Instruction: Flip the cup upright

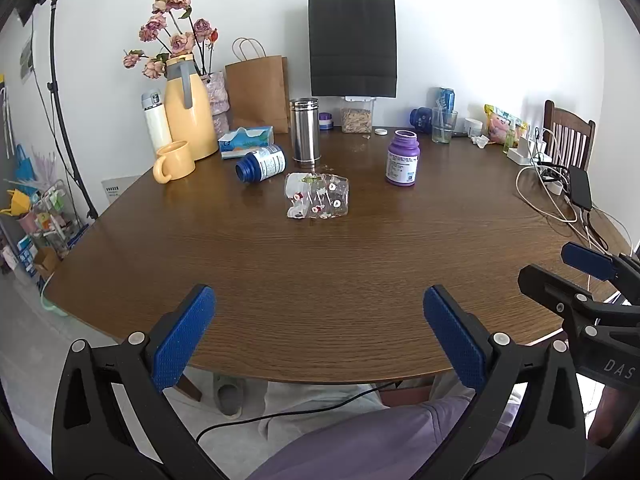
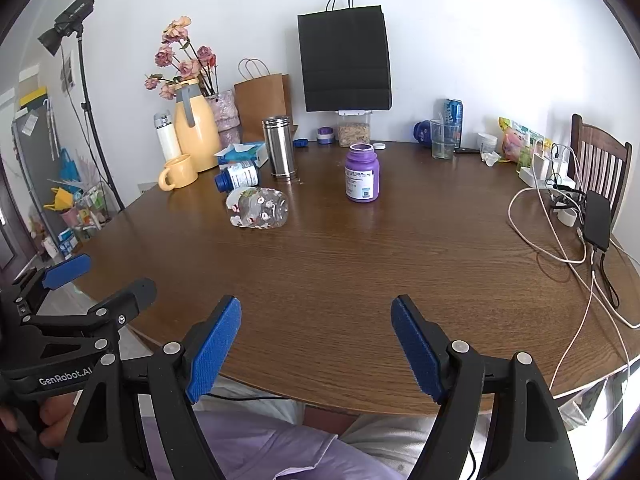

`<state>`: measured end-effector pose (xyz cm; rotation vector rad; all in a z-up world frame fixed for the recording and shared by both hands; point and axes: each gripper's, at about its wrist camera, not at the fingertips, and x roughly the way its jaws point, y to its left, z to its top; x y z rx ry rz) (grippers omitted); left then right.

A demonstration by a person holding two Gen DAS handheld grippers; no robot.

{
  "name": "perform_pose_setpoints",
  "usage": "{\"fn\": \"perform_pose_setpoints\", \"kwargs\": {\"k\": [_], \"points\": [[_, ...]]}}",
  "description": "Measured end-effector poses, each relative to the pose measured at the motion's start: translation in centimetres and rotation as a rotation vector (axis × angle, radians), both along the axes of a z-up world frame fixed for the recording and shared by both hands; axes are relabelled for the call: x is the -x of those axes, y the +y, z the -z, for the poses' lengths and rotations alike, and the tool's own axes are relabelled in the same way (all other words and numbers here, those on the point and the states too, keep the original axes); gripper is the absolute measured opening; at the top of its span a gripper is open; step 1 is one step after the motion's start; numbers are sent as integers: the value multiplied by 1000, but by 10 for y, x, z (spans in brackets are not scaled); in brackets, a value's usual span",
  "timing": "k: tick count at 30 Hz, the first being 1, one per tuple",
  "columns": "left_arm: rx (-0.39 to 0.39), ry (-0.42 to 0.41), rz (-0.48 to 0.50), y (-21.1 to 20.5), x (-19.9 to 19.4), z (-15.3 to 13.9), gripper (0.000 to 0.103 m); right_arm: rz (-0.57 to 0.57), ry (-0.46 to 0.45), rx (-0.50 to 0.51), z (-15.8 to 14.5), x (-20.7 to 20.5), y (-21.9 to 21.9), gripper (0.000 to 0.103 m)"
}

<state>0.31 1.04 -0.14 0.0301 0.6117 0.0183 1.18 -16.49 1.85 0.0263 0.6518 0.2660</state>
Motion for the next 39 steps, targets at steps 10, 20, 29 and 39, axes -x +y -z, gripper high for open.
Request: {"fn": "perform_pose_setpoints", "kwargs": {"k": [10, 20, 29, 39], "points": [[6, 8, 6, -1, -2, 1, 103, 0, 2, 0, -1, 1, 0, 81], [6, 10, 0, 0, -2, 3, 103, 2, 2, 0, -1, 2, 0, 81], [6, 11, -2, 1, -2, 3, 103, 1, 3, -1, 0, 1, -1, 81], [5, 11, -1, 3, -2, 2, 103, 8, 12, 8, 1, 0, -3, 81]]}}
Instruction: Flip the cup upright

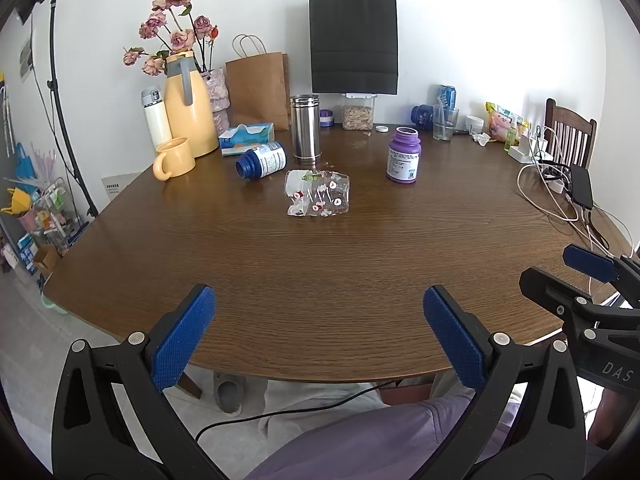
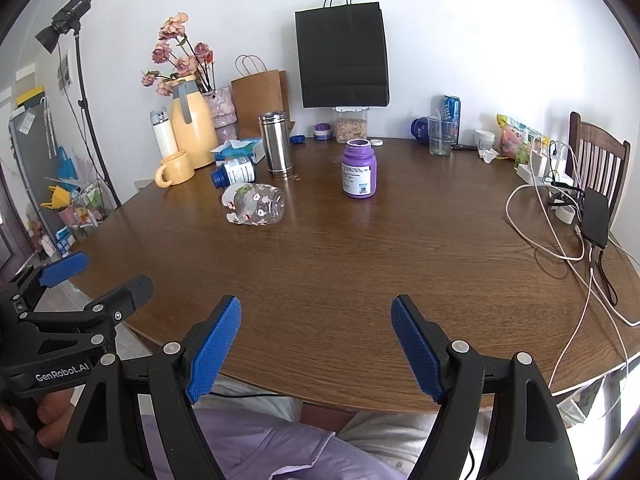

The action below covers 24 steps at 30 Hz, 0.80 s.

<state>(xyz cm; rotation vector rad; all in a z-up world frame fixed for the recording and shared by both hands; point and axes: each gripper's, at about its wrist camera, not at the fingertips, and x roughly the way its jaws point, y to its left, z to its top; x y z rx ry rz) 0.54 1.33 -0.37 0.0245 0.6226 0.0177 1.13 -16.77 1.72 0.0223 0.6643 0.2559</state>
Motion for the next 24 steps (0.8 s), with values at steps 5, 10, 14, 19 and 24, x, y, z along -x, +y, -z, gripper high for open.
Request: {"fn": "perform_pose_setpoints", "kwargs": {"k": [5, 10, 14, 19, 24], "points": [[0, 0, 1, 0, 0, 0, 103, 2, 4, 0, 0, -1, 1, 81], [0, -1, 0, 1, 0, 0, 103, 4, 3, -2, 0, -1, 1, 81], [0, -1, 1, 1, 0, -1, 103, 5, 7, -2, 1, -3, 1, 81], [-2, -9, 1, 0, 1, -3, 103, 7, 5, -2, 1, -3, 1, 81], [0, -1, -2, 0, 1, -4, 103, 7, 8, -2, 2, -4, 1, 81]]}}
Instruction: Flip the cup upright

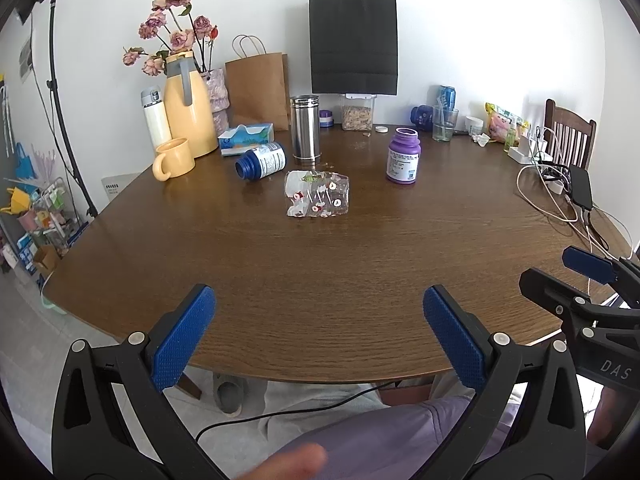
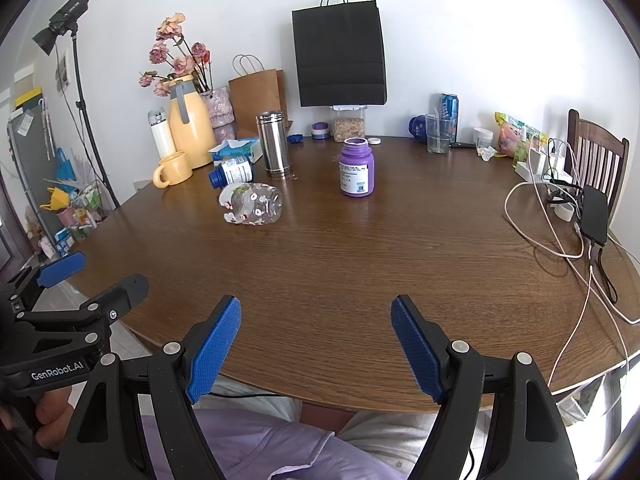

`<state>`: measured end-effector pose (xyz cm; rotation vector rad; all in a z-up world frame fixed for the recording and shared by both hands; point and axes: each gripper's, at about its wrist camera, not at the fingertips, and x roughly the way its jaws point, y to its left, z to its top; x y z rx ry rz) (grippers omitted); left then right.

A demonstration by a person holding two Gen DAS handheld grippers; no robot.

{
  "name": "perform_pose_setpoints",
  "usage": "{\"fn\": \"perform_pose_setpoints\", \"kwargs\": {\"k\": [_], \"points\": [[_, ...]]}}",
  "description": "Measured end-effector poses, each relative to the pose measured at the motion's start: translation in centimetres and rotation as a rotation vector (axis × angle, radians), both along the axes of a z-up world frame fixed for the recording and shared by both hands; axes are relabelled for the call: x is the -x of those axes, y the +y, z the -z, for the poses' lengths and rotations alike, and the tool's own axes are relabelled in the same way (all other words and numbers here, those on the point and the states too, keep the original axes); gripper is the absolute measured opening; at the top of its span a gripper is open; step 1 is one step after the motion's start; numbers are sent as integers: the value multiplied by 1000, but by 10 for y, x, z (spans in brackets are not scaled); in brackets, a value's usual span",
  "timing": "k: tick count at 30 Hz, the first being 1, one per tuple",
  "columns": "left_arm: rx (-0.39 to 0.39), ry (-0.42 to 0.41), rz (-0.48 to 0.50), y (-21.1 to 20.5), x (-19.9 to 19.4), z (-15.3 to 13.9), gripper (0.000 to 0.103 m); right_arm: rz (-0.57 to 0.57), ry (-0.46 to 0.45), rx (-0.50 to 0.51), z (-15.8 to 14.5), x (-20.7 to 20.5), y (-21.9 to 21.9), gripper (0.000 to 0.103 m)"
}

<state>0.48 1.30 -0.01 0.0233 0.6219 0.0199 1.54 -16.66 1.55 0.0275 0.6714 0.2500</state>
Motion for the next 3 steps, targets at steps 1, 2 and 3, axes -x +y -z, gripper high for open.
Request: {"fn": "perform_pose_setpoints", "kwargs": {"k": [1, 2, 3], "points": [[0, 0, 1, 0, 0, 0, 103, 0, -1, 0, 0, 1, 0, 81], [0, 0, 2, 0, 0, 0, 103, 1, -2, 0, 0, 1, 0, 81], [-3, -5, 6, -1, 1, 0, 103, 1, -1, 0, 0, 1, 0, 81]]}}
